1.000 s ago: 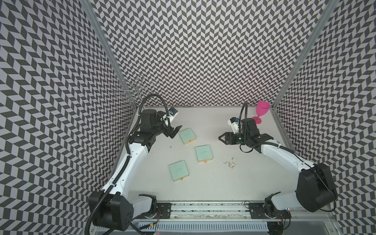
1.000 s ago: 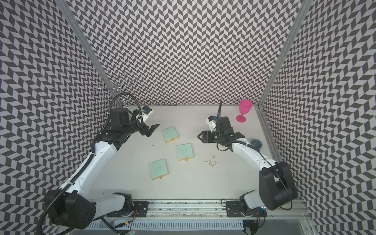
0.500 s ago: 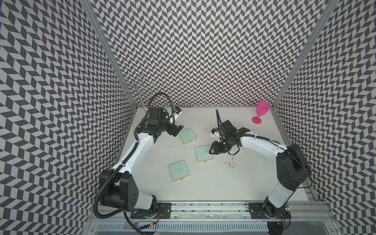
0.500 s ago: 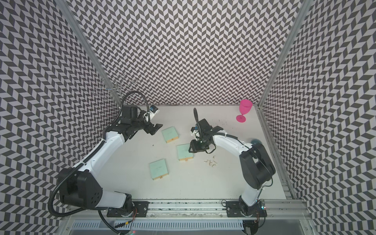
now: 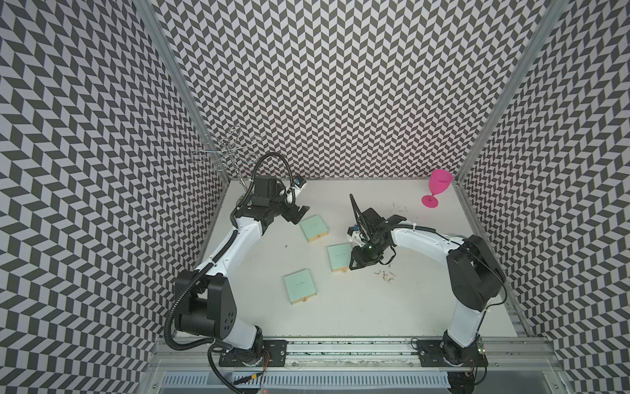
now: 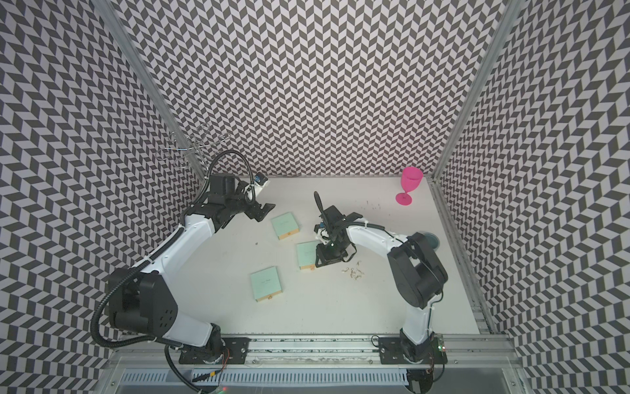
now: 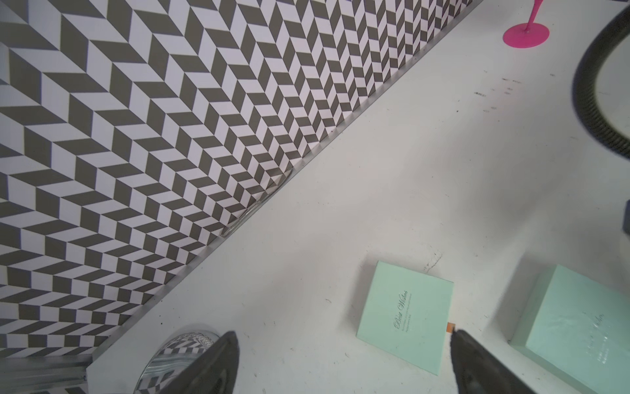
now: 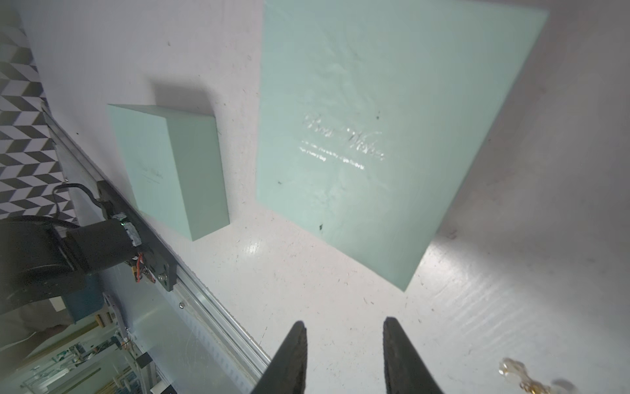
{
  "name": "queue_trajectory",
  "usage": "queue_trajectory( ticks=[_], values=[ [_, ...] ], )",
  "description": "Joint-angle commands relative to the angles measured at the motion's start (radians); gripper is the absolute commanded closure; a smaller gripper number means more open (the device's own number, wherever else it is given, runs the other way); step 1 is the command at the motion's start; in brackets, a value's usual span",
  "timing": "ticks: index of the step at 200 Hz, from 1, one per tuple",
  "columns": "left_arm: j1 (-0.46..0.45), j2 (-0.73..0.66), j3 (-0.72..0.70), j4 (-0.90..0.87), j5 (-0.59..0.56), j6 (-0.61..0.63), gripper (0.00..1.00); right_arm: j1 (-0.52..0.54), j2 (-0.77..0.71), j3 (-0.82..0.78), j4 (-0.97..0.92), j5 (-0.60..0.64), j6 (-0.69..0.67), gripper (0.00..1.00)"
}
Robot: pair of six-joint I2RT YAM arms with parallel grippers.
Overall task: Place the earrings into the drawer-style jewelry box
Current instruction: Adjust the jewelry box at the center of the board.
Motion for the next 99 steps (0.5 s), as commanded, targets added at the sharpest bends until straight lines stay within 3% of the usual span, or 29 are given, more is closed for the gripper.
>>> queue_trajectory(
  ticks=[1,99],
  values=[
    [-0.006,0.002,0.013,0.025,0.029,0.025,0.03,0.005,0.048,0.039,0.042,-0.016,-0.004,0.68],
    [-0.025,0.051,0.047,-0.012,0.066,0.031,0.03,-0.018,0.195,0.203,0.025,0.144,0.000,0.69]
  ],
)
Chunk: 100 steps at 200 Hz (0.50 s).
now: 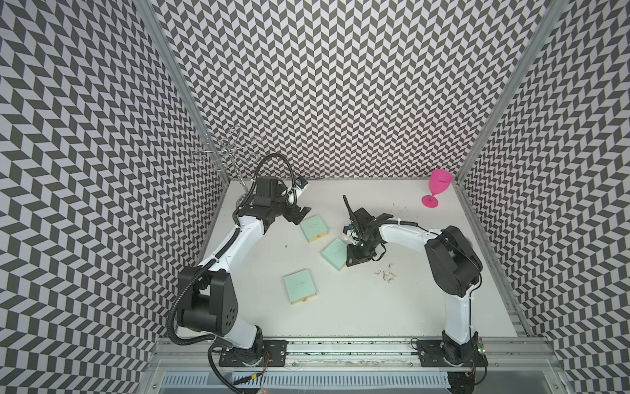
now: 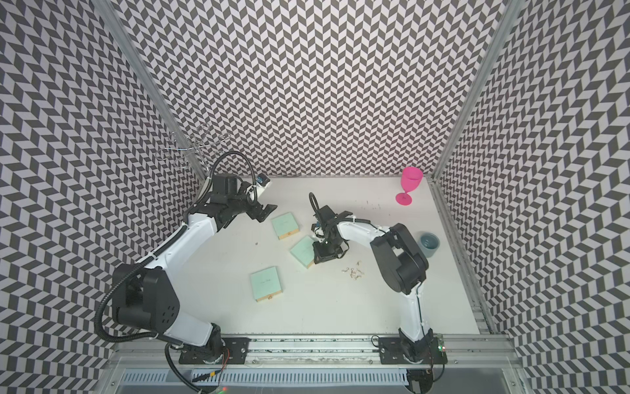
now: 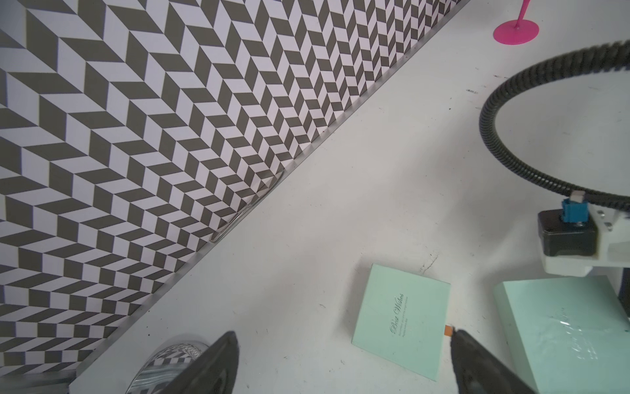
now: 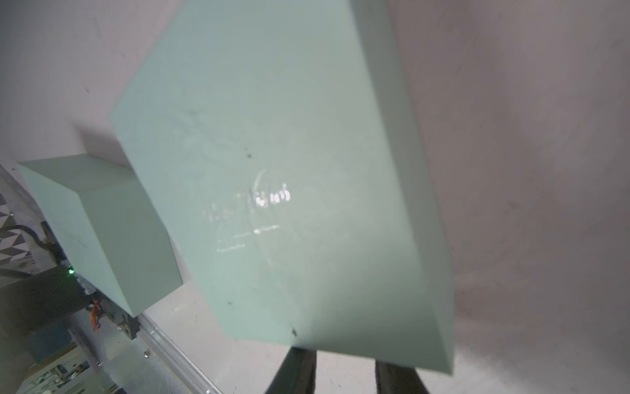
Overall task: Place the earrings into the drawer-style jewelry box
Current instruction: Adjust the jewelry box at the center of the board.
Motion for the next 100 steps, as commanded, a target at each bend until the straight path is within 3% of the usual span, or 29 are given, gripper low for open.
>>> queue_trajectory(
  ticks=[1,47,100],
  values=[
    [-0.024,0.016,0.048,-0.022,0.043,0.020,0.03,-0.013,0.032,0.073,-0.003,0.061,-0.010,0.69],
    [-0.121,0.044,0.041,-0.083,0.050,0.045,0.04,-0.072,-0.006,0.090,-0.017,0.087,-0.049,0.63],
    [-0.156,0.104,0.009,-0.079,0.077,0.007,0.11,-0.112,-0.147,-0.083,0.127,-0.143,0.090,0.62]
  ],
)
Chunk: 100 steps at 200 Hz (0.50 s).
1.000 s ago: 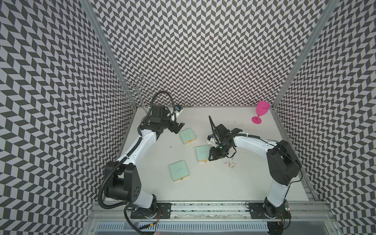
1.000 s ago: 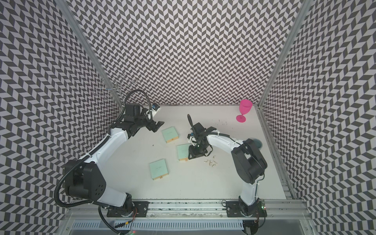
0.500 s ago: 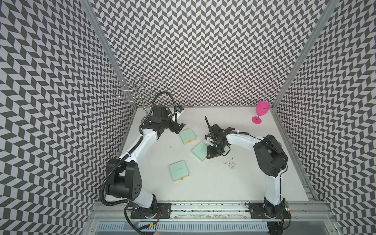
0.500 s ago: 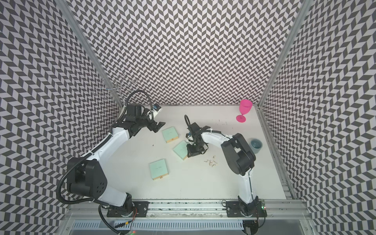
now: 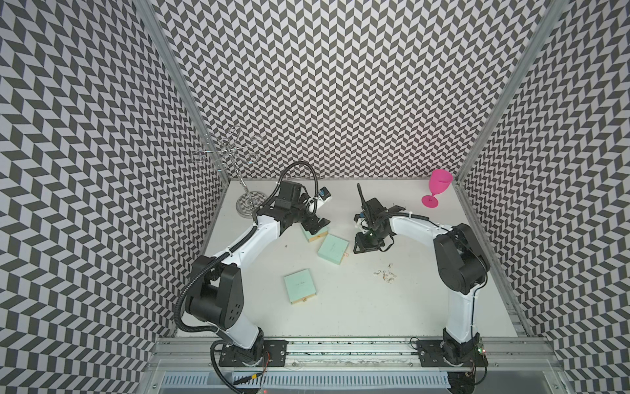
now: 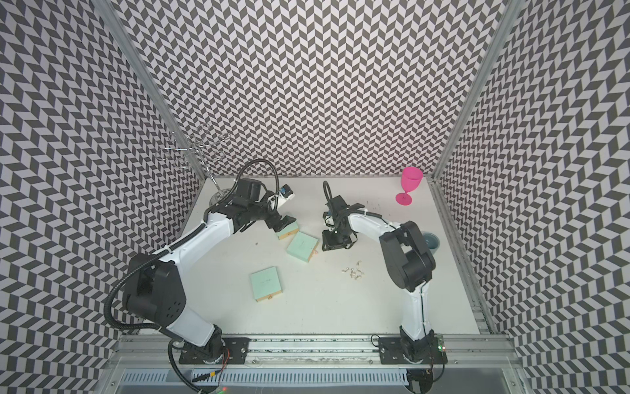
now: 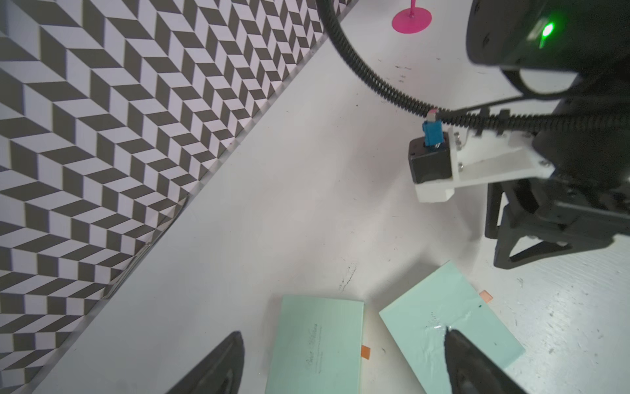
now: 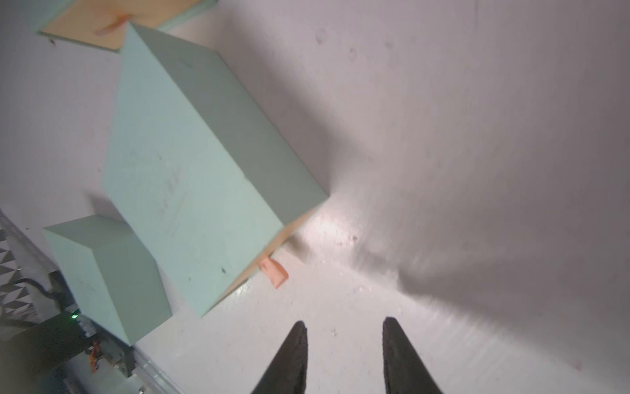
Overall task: Place the earrings into the drawer-style jewelry box
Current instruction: Adjust the jewelry box at the center of the board, then open the drawer in the jewelry box.
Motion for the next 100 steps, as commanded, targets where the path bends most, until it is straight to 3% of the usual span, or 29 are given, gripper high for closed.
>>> queue_trajectory(
  ticks=[1,36,100],
  values=[
    [0.000,0.030,-0.010,-0.013,0.023,-0.016,0.12,0.005,-0.082,-0.051,0.113,-0.141,0.087,0.62],
    [0.003,0.049,-0.063,0.047,0.035,-0.027,0.22,0.004,-0.075,-0.114,0.264,-0.263,0.219,0.60],
    [0.003,0.127,-0.056,-0.029,0.107,-0.054,0.36,-0.002,-0.041,-0.146,0.348,-0.291,0.286,0.60]
  ],
)
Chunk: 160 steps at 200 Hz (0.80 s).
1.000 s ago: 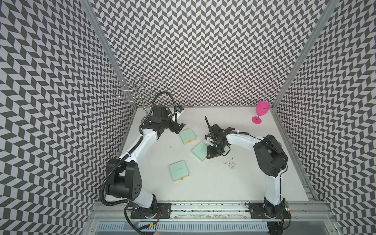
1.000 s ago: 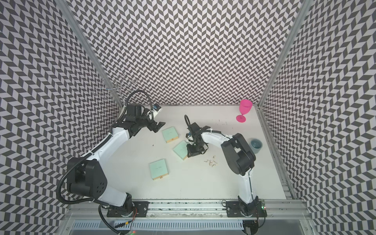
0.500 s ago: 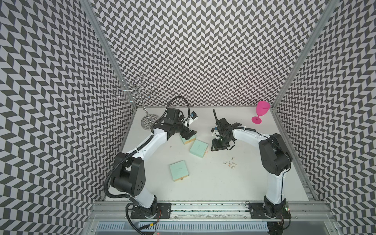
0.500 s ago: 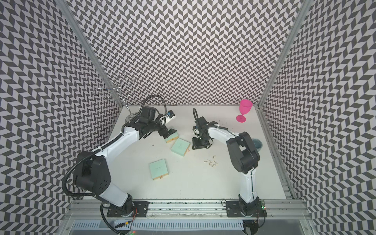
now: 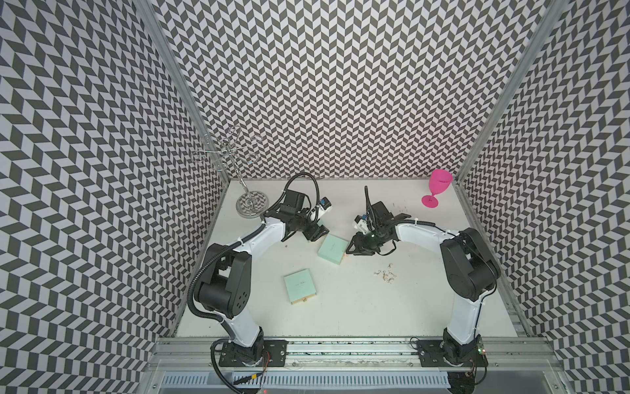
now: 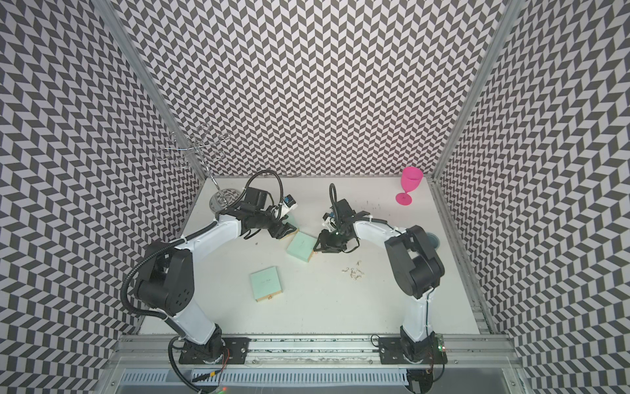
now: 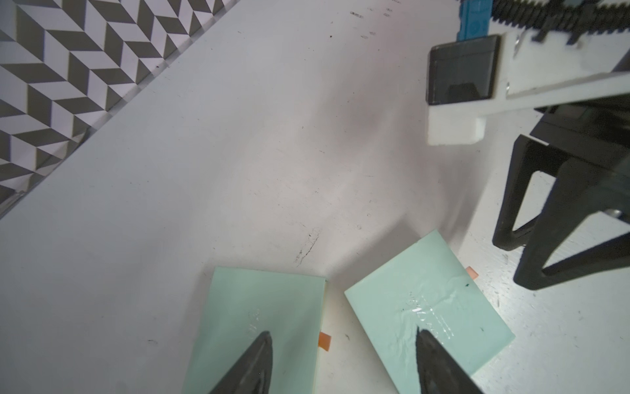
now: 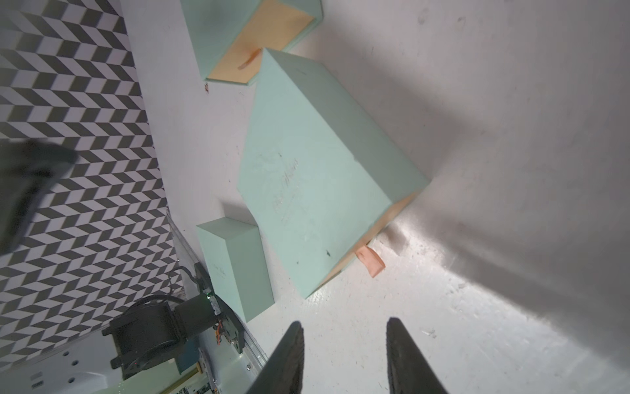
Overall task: Place the earrings into the drawer-style jewelry box
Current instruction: Open the drawer in the jewelry box.
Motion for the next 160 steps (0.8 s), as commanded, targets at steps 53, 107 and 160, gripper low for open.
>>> queue_trajectory(
  ticks=[53,107,160],
  values=[
    [-0.002,0.065,0.024,-0.097,0.077,0.022,0.39,-0.009,0.023,-0.043,0.108,-0.030,0.074,0.61],
    [-0.002,0.053,0.003,-0.100,0.079,0.048,0.39,-0.014,0.043,-0.073,0.136,-0.033,0.086,0.61],
    [-0.002,0.050,-0.024,-0.096,0.072,0.077,0.39,-0.021,0.074,-0.073,0.165,-0.040,0.107,0.62]
  ],
)
